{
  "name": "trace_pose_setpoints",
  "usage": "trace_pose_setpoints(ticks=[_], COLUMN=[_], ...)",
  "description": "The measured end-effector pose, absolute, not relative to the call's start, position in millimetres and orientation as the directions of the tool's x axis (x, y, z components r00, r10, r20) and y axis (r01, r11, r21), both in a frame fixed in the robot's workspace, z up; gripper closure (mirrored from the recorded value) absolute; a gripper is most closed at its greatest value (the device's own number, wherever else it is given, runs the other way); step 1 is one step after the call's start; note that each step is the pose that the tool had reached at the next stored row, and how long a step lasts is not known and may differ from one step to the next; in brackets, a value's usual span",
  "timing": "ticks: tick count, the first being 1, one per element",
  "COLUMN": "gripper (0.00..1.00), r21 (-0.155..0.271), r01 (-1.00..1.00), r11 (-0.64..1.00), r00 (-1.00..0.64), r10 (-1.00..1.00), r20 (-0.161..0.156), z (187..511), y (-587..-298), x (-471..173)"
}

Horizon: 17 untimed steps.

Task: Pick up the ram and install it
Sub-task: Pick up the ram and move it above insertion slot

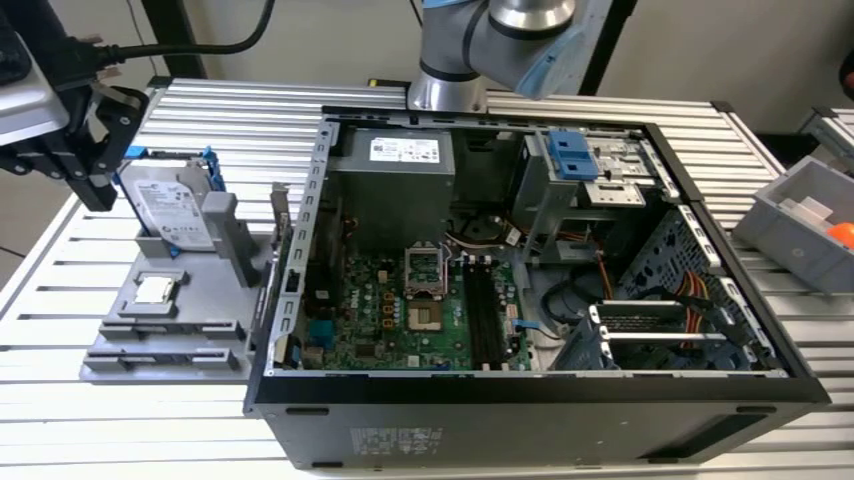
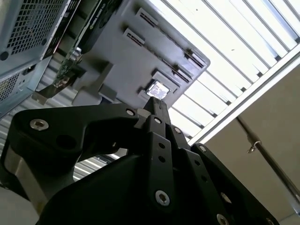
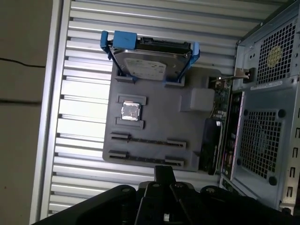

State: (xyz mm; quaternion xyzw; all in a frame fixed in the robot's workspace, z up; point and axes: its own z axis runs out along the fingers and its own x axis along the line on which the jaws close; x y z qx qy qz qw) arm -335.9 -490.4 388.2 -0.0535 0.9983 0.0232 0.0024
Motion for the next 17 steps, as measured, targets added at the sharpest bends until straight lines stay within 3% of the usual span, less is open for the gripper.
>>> trace_pose_setpoints(ticks=[17], gripper=[1.0], r21=[0.045], r01=[-0.239], r11=[0.97], r00=[-0.971], r10=[-0.239], r20=[-0.007], z=[388.2], y=[-490.3], x=[-335.9])
